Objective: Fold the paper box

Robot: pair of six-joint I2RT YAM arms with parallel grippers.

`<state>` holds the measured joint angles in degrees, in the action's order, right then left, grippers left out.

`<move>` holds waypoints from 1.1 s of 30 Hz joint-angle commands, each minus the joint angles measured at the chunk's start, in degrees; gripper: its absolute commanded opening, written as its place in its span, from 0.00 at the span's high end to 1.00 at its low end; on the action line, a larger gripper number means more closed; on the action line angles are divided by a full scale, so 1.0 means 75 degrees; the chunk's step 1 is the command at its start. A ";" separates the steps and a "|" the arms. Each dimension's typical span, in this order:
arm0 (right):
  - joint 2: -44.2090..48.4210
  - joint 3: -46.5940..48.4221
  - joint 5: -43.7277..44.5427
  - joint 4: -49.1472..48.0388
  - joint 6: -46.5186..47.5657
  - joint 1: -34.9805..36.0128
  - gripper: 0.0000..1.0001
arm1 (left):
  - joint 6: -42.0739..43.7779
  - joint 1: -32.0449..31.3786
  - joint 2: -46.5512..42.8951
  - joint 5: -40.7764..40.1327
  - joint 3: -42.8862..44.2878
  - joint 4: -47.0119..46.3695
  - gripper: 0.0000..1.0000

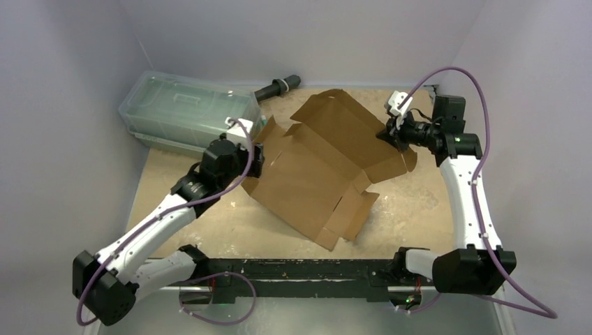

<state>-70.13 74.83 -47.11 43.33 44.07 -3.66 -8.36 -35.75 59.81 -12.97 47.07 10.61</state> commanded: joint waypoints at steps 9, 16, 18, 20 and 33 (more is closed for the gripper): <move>0.0193 0.0655 0.0513 0.0233 0.0158 -0.0111 1.00 | -0.3662 0.0571 -0.2753 0.0481 -0.1363 0.1371 0.47; 0.0104 0.0793 0.0403 0.0355 0.0071 -0.0113 1.00 | -0.5491 0.0571 -0.3761 0.1064 -0.2992 0.0890 0.88; 0.0104 0.0793 0.0374 0.0373 0.0059 -0.0110 1.00 | -0.5667 0.0571 -0.3808 0.1129 -0.3191 0.1034 0.92; 0.0093 0.0779 0.0315 0.0386 0.0009 -0.0111 1.00 | -0.5902 0.0571 -0.3697 0.1618 -0.3618 0.0552 0.95; 0.0188 0.0966 -0.0203 0.0994 0.0232 -0.0110 1.00 | -0.6688 0.0396 -0.0598 0.3397 -0.4059 -0.4483 0.98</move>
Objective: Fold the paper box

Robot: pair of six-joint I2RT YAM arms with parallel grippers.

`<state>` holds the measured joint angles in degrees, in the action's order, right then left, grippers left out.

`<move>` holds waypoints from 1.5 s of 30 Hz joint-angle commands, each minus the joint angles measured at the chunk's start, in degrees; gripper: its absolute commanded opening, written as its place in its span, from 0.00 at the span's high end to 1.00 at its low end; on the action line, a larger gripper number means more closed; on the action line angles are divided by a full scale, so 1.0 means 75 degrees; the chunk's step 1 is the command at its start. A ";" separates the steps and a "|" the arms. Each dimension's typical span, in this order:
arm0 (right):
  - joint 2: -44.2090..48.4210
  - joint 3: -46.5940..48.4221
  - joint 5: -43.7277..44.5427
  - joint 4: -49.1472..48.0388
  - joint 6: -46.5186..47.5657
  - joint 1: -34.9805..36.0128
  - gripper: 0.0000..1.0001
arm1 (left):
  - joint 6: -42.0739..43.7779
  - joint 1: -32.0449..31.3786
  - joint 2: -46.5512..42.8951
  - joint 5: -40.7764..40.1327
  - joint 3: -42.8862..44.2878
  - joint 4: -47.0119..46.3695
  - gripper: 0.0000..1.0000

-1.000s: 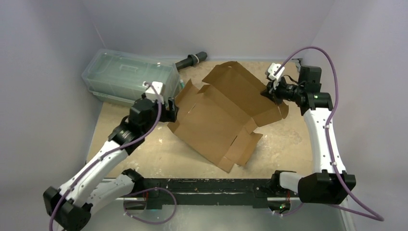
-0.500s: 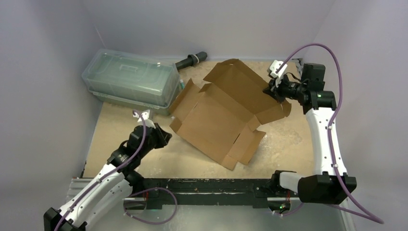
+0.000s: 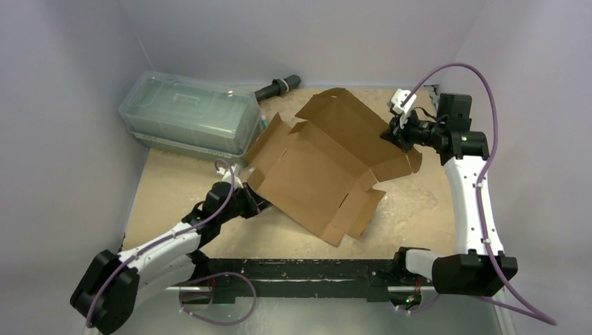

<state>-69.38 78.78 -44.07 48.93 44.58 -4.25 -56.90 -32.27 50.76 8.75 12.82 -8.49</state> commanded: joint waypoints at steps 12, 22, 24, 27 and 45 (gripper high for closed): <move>0.0073 0.1087 -0.1214 0.1439 0.1175 0.0106 1.00 | -0.0430 -0.0067 0.2603 0.0618 0.1326 -0.3422 0.98; 0.0450 0.0576 -0.1411 0.1976 0.1926 0.0133 1.00 | -0.1342 -0.0068 0.3240 0.0334 0.1594 -0.3766 1.00; 0.0521 0.0516 -0.1536 0.2305 0.2295 0.0133 1.00 | -0.1638 -0.0068 0.3360 0.0277 0.1586 -0.3932 1.00; 0.0575 0.0392 -0.1655 0.2804 0.2842 0.0139 1.00 | -0.1927 -0.0068 0.3480 0.0209 0.1555 -0.4286 1.00; 0.0653 -0.0091 -0.0678 0.1686 0.1760 0.0204 1.00 | -0.1262 -0.0073 0.3048 0.0144 0.1338 -0.3427 0.88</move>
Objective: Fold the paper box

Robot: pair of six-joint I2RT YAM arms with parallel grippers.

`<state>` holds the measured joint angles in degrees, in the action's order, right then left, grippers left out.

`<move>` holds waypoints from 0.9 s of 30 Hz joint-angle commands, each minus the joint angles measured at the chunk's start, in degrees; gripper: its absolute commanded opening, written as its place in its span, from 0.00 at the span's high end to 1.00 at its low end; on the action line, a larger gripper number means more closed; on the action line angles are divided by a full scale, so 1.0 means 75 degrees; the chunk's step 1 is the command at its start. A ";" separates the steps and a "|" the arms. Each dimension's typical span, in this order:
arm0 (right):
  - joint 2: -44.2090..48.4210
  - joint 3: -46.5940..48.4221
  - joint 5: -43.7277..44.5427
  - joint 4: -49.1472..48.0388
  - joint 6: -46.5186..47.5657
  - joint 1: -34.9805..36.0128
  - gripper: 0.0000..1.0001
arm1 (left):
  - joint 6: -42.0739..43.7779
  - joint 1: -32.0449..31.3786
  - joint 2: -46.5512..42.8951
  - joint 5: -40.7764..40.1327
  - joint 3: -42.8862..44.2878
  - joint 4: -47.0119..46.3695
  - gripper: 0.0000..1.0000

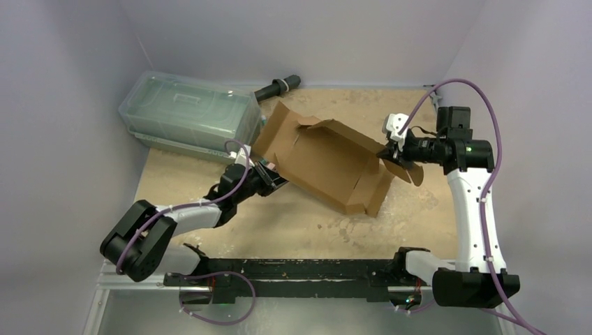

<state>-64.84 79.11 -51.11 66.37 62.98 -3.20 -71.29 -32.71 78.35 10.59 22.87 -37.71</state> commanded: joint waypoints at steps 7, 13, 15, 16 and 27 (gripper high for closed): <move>-0.0038 -0.0493 0.0180 -0.0988 -0.0962 0.0072 1.00 | 0.1283 -0.0004 -0.1903 -0.0426 -0.0545 0.1726 0.73; 0.0044 -0.0919 0.0177 -0.1010 -0.0738 0.0156 1.00 | 0.1705 0.0014 -0.2694 -0.0403 -0.0645 0.2999 0.72; 0.0097 -0.1054 0.0301 -0.1160 -0.0750 0.0169 1.00 | 0.1959 0.0026 -0.2992 -0.0370 -0.0592 0.3672 0.71; 0.0118 -0.1091 0.0387 -0.1226 -0.0775 0.0169 1.00 | 0.2118 0.0025 -0.3208 -0.0378 -0.0529 0.4036 0.69; -0.0150 -0.0748 0.0274 -0.1576 -0.1063 0.0158 1.00 | 0.4200 0.0060 -0.4124 -0.1385 0.1326 0.7594 0.51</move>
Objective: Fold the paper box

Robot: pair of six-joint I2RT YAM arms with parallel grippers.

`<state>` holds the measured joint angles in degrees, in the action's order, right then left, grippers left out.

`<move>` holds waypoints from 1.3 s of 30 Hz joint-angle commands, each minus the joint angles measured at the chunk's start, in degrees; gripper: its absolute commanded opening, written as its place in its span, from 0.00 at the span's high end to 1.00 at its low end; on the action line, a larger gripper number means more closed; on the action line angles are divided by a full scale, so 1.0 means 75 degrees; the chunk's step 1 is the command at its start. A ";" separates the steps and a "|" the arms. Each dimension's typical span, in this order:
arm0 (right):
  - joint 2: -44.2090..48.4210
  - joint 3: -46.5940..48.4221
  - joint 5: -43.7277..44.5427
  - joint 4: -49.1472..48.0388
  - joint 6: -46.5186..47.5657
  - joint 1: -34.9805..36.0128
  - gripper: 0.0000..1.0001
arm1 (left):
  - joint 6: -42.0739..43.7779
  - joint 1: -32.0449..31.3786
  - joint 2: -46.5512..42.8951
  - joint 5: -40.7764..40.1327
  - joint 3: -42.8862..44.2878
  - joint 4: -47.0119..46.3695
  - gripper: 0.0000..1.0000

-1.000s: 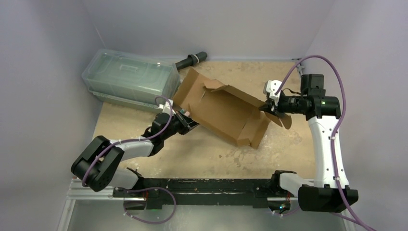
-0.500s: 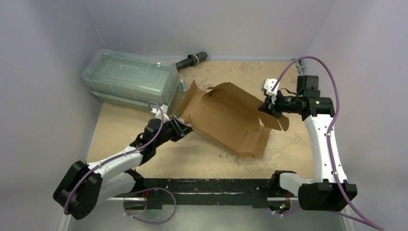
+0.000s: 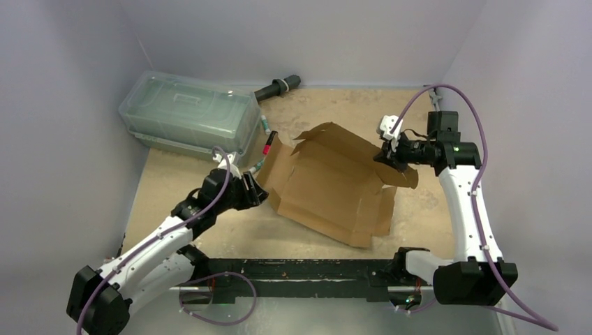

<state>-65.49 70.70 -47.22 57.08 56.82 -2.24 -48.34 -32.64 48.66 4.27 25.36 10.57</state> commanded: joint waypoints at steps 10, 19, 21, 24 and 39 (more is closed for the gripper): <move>-0.0301 0.0671 -0.0494 -0.0117 -0.0069 0.0029 1.00 | 0.2942 0.0222 0.1146 -0.1503 0.2825 0.1380 0.46; -0.0335 0.0731 -0.0568 -0.0078 -0.0040 0.0029 1.00 | 0.3585 0.0400 0.2885 -0.1687 0.3691 0.1252 0.49; -0.0358 0.0740 -0.0569 -0.0076 -0.0051 0.0029 1.00 | 0.3628 0.0403 0.3123 -0.1543 0.3808 0.1182 0.72; -0.0372 0.0757 -0.0484 -0.0141 -0.0099 0.0029 1.00 | 0.3589 0.0404 0.3183 -0.1234 0.3915 0.1104 0.98; -0.0836 0.1814 -0.0013 -0.1317 -0.2047 0.0029 1.00 | 0.5014 0.0014 0.2866 -0.1136 0.3572 -0.1164 1.00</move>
<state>-71.50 79.92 -45.69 52.12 47.90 -2.20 -17.17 -30.57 70.63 -2.33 51.42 11.88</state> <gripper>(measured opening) 0.009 0.011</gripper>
